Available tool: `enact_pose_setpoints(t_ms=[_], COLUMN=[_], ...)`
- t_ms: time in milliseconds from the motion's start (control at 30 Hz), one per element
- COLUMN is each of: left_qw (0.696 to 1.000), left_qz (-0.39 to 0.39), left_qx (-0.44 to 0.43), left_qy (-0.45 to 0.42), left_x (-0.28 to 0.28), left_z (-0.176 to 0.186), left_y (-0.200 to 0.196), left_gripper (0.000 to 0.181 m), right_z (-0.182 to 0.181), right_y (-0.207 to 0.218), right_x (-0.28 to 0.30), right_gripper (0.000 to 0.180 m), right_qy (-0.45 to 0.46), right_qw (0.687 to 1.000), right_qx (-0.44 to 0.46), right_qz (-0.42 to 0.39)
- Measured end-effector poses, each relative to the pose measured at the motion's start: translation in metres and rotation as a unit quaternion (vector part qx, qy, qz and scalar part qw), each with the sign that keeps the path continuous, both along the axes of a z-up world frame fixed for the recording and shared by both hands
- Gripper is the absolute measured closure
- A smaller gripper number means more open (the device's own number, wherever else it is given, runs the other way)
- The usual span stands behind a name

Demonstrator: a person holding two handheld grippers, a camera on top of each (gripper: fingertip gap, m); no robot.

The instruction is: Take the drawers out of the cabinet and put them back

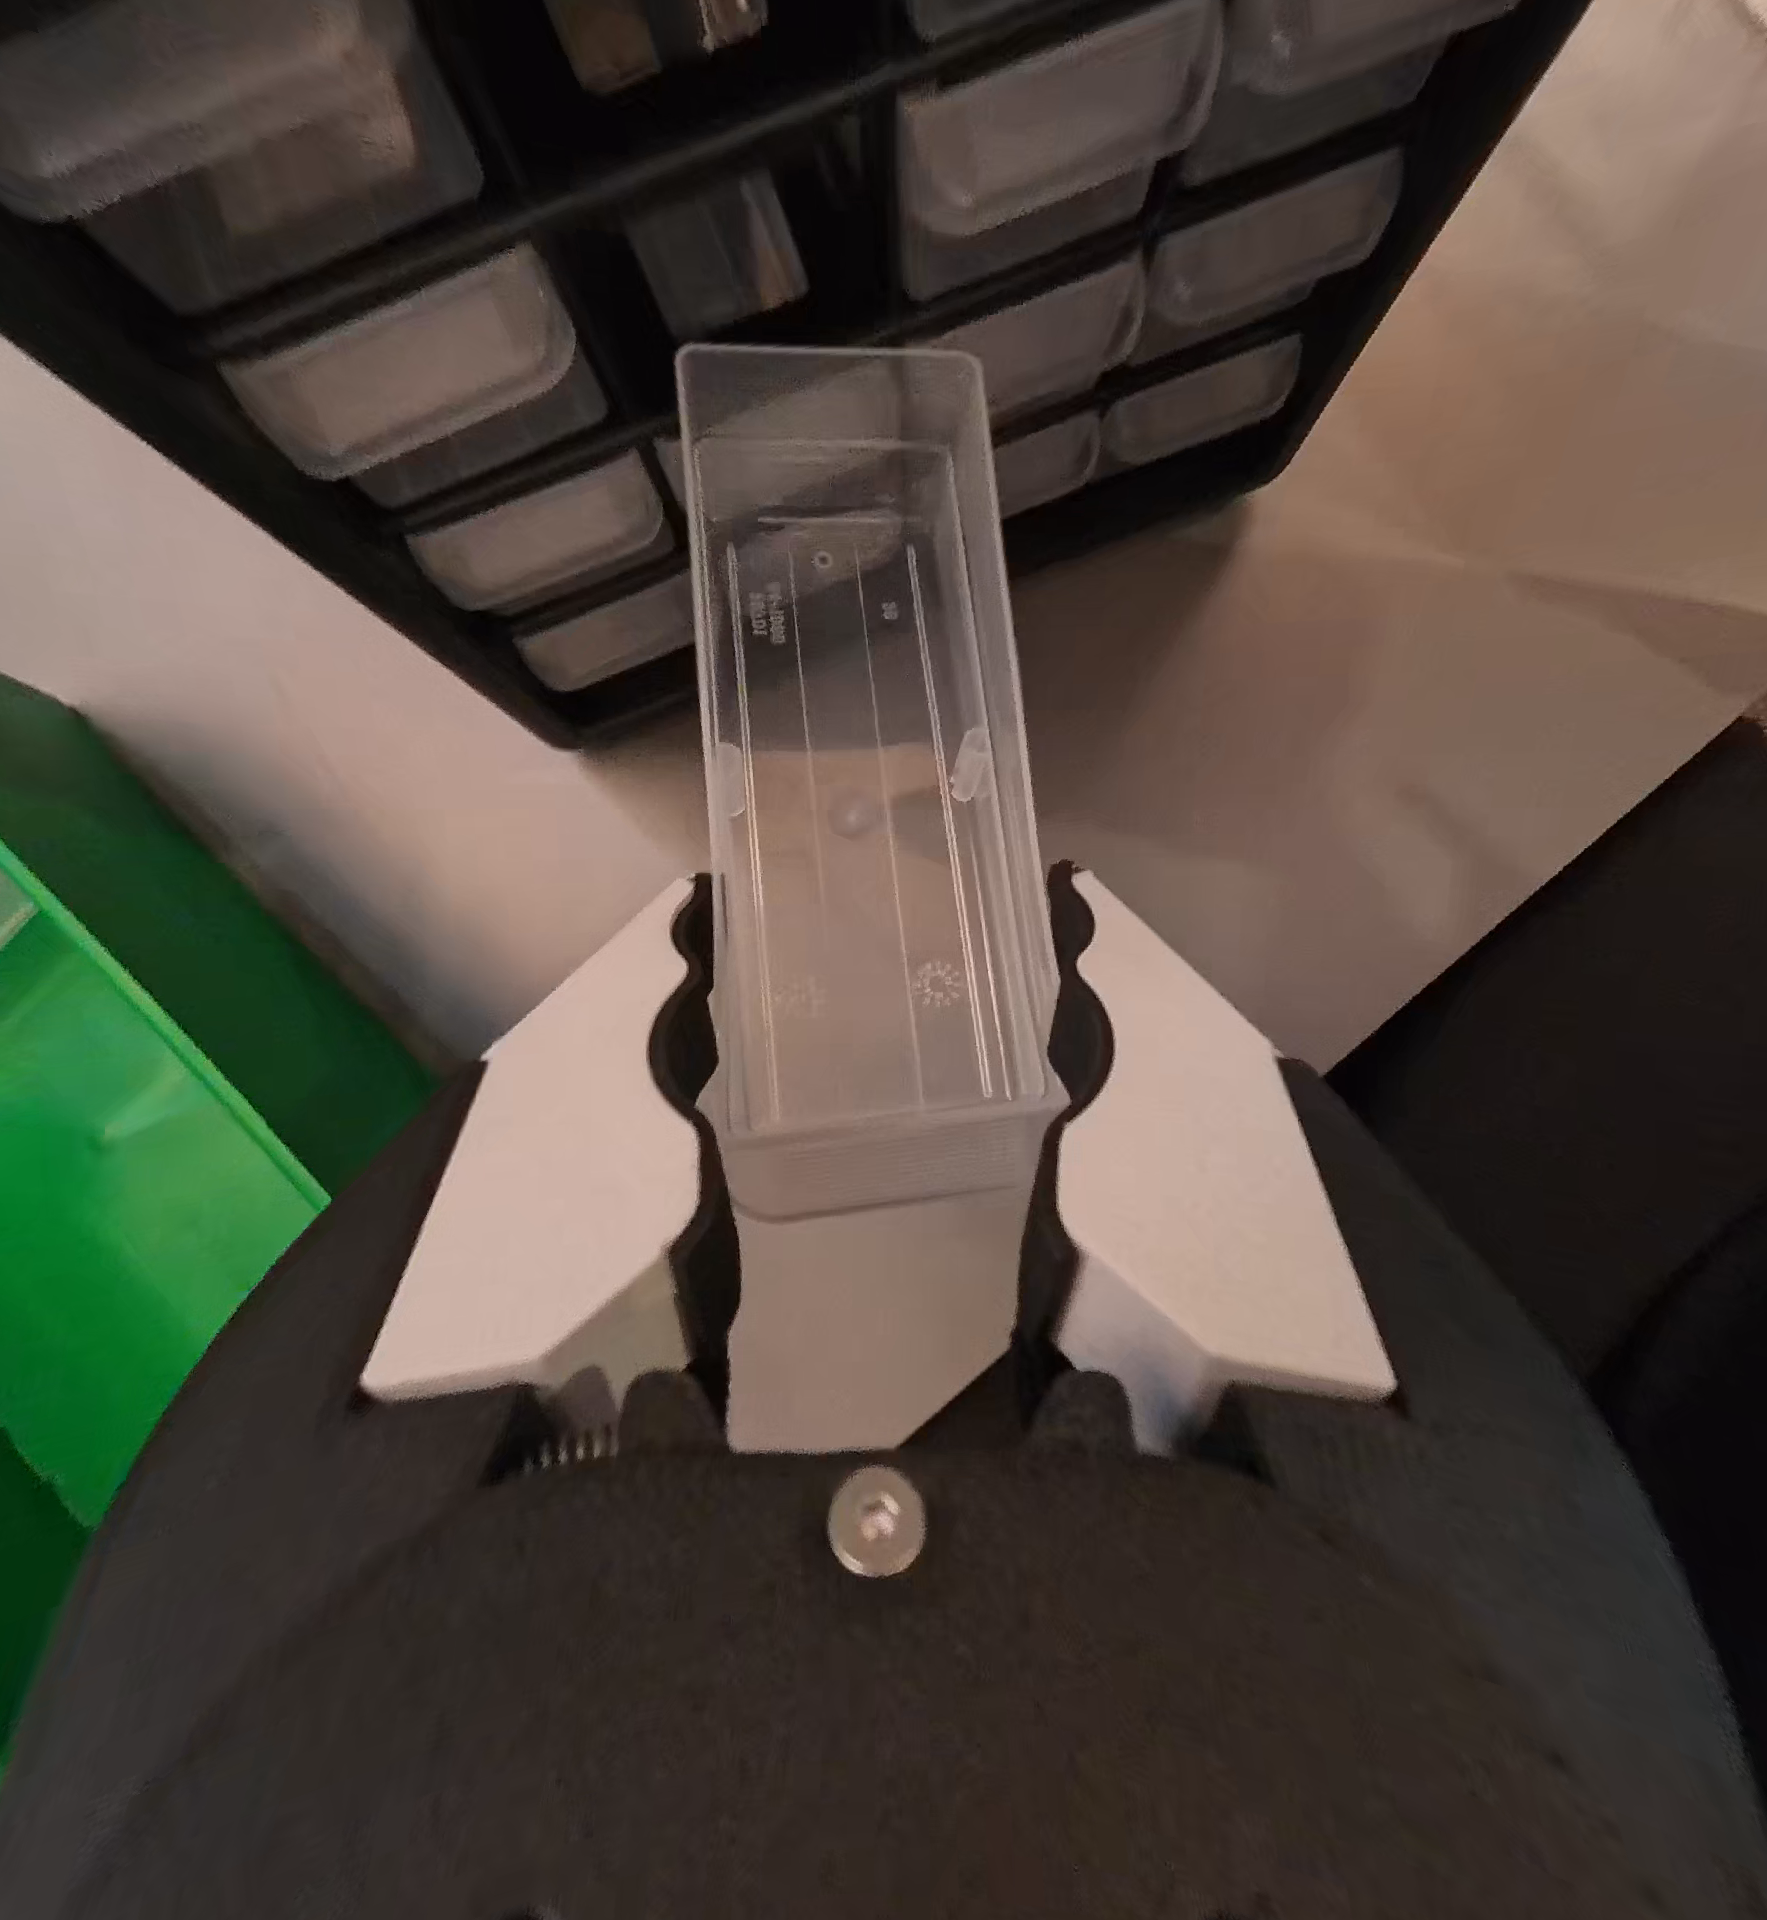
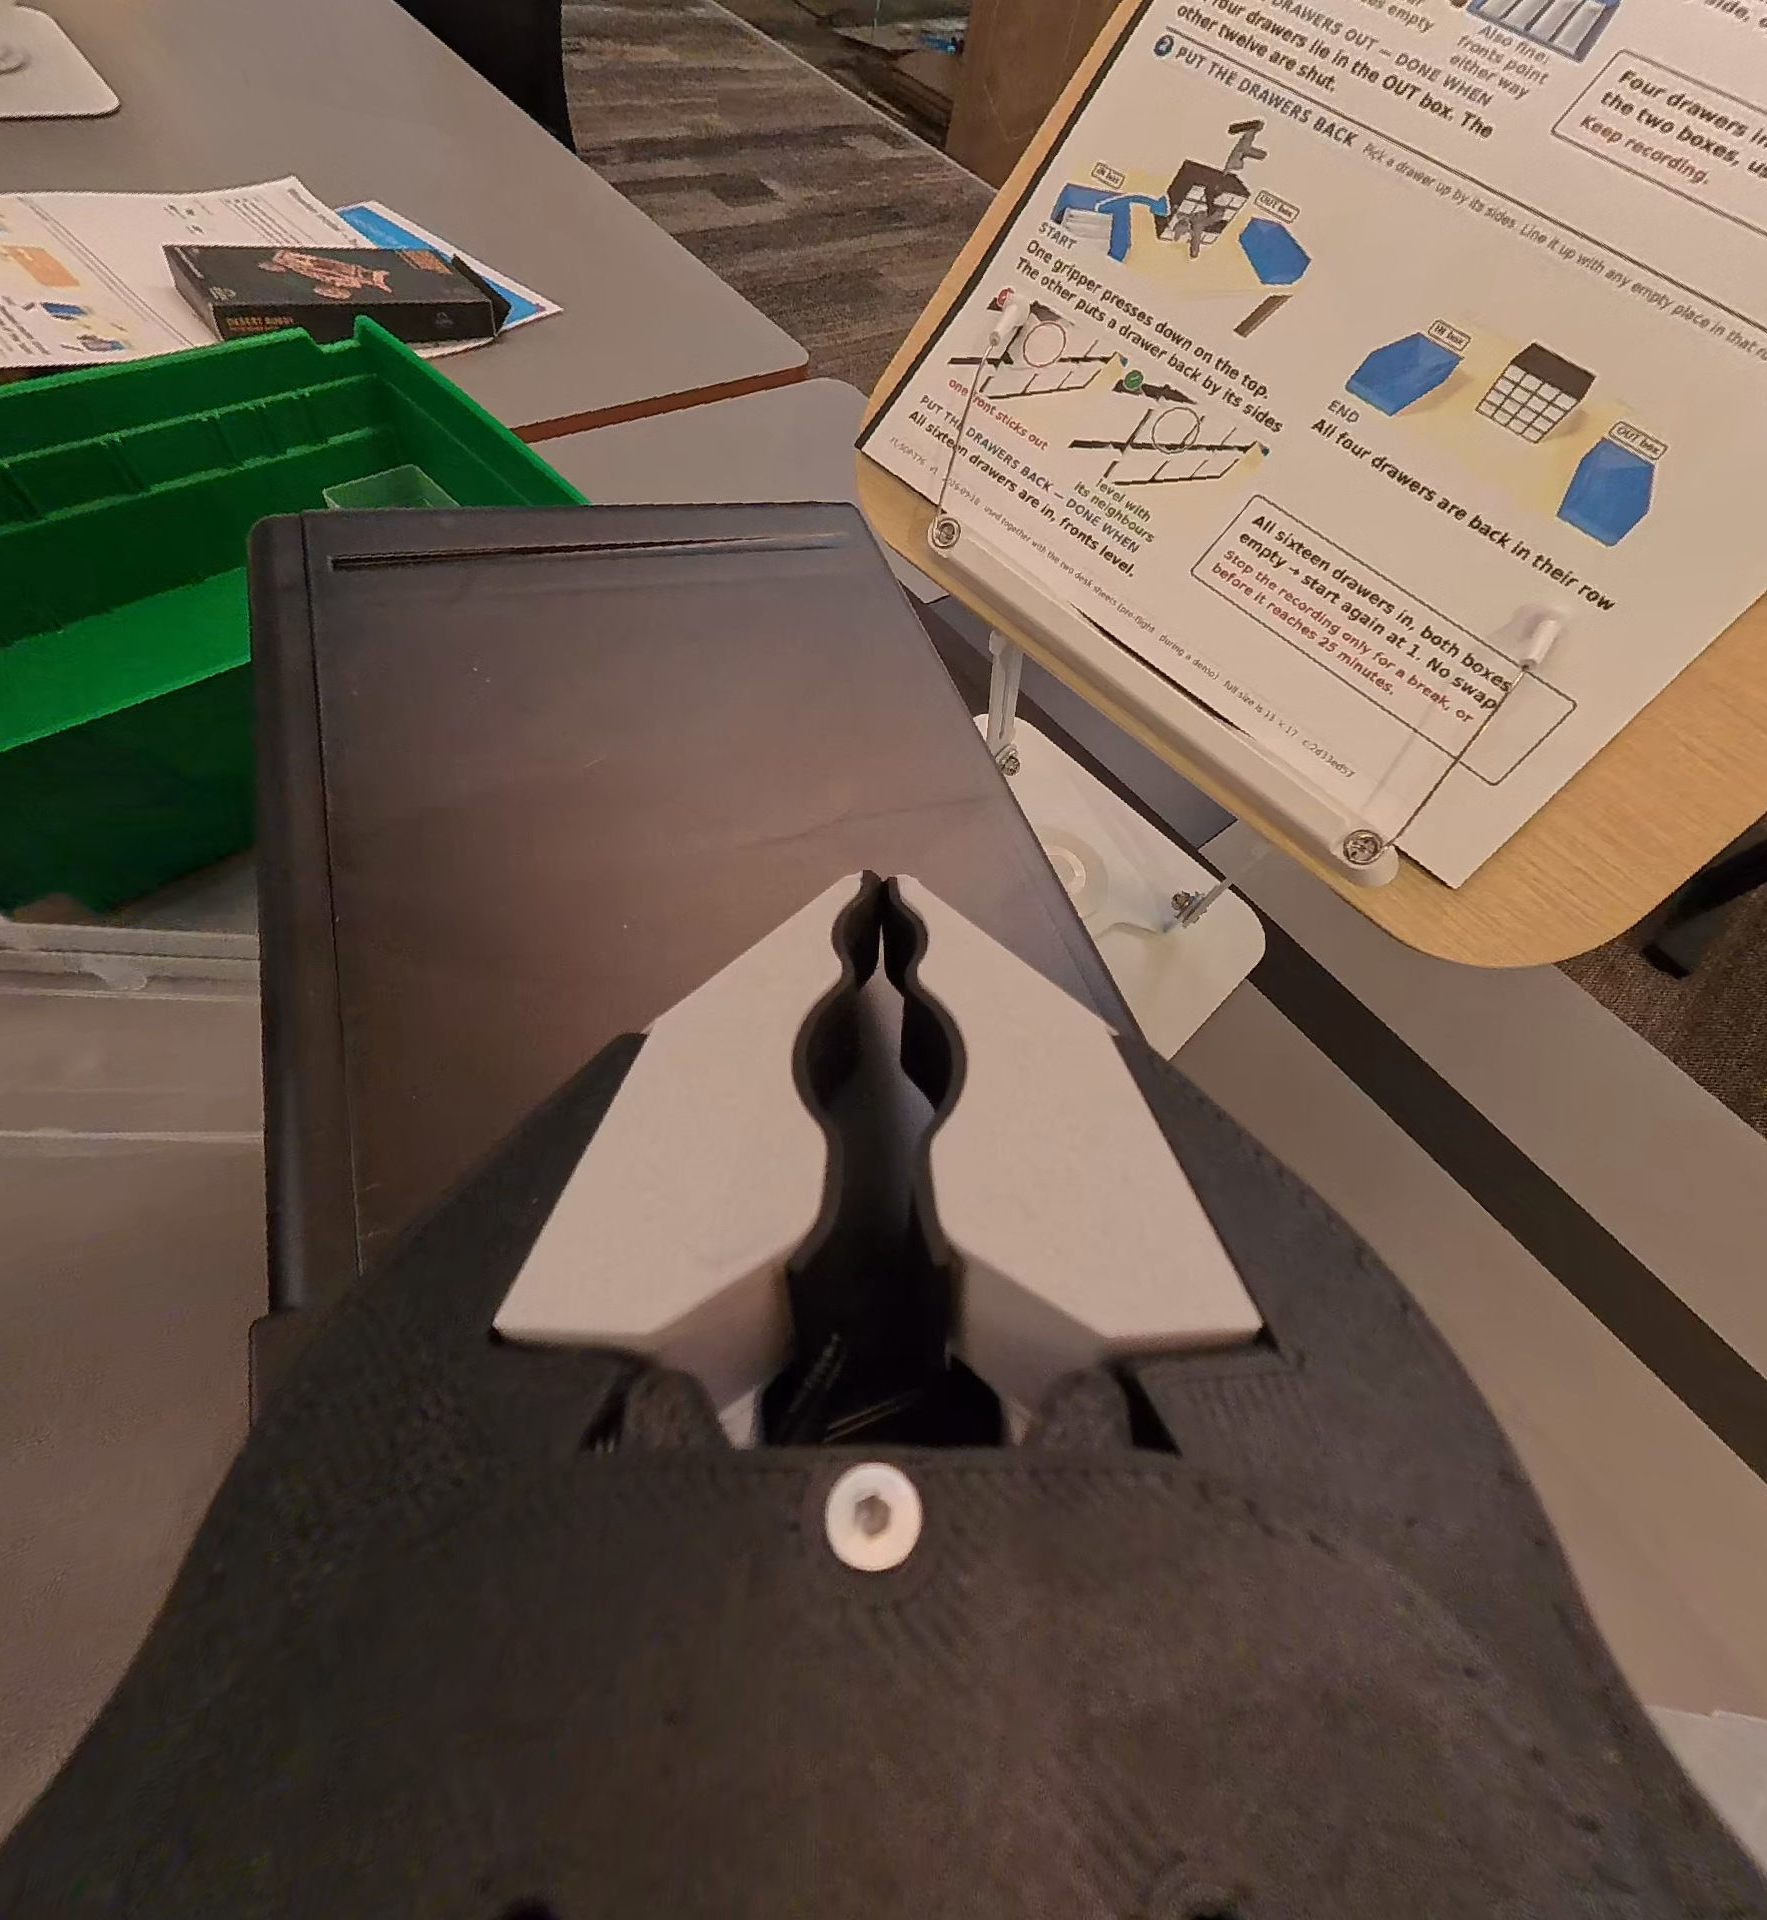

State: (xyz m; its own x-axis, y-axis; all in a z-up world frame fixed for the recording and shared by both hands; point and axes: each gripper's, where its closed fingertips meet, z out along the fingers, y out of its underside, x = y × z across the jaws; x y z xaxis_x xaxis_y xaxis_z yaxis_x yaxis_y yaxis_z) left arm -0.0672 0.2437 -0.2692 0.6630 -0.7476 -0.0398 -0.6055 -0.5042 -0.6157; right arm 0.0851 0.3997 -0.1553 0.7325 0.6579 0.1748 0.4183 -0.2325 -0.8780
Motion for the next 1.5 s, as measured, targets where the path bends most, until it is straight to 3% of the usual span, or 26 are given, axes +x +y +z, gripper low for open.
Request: enact_pose_setpoints(t_ms=[533, 833, 1000, 1100, 1267, 1500], left_qw=[0.999, 0.982, 0.977, 0.974, 0.984, 0.991], left_qz=[0.027, 0.094, 0.111, 0.083, -0.004, -0.062], left_qx=[-0.019, -0.015, 0.024, 0.009, 0.012, 0.058], left_qy=[-0.036, -0.163, -0.181, -0.212, -0.177, -0.105], left_x=[0.009, 0.021, 0.036, 0.054, 0.054, 0.017], left_z=[0.012, 0.007, 0.007, 0.01, 0.009, 0.011], left_y=[0.028, 0.03, 0.045, 0.049, 0.029, 0.024], left_gripper=[0.12, 0.121, 0.119, 0.113, 0.077, 0.104], right_z=[0.0, 0.0, 0.0, 0.0, 0.0, 0.001], right_y=[0.0, 0.0, 0.0, 0.0, -0.001, -0.001], right_x=[0.0, 0.0, 0.0, 0.0, 0.0, 0.0], right_gripper=[0.18, 0.18, 0.18, 0.18, 0.18, 0.18], right_qy=[0.001, 0.002, 0.003, 0.003, 0.004, 0.004], right_qw=[1.0, 1.0, 1.0, 1.0, 1.0, 1.0], right_qx=[0.0, -0.001, -0.001, 0.0, 0.0, -0.001], right_qz=[0.001, 0.002, 0.002, 0.003, 0.004, 0.006])
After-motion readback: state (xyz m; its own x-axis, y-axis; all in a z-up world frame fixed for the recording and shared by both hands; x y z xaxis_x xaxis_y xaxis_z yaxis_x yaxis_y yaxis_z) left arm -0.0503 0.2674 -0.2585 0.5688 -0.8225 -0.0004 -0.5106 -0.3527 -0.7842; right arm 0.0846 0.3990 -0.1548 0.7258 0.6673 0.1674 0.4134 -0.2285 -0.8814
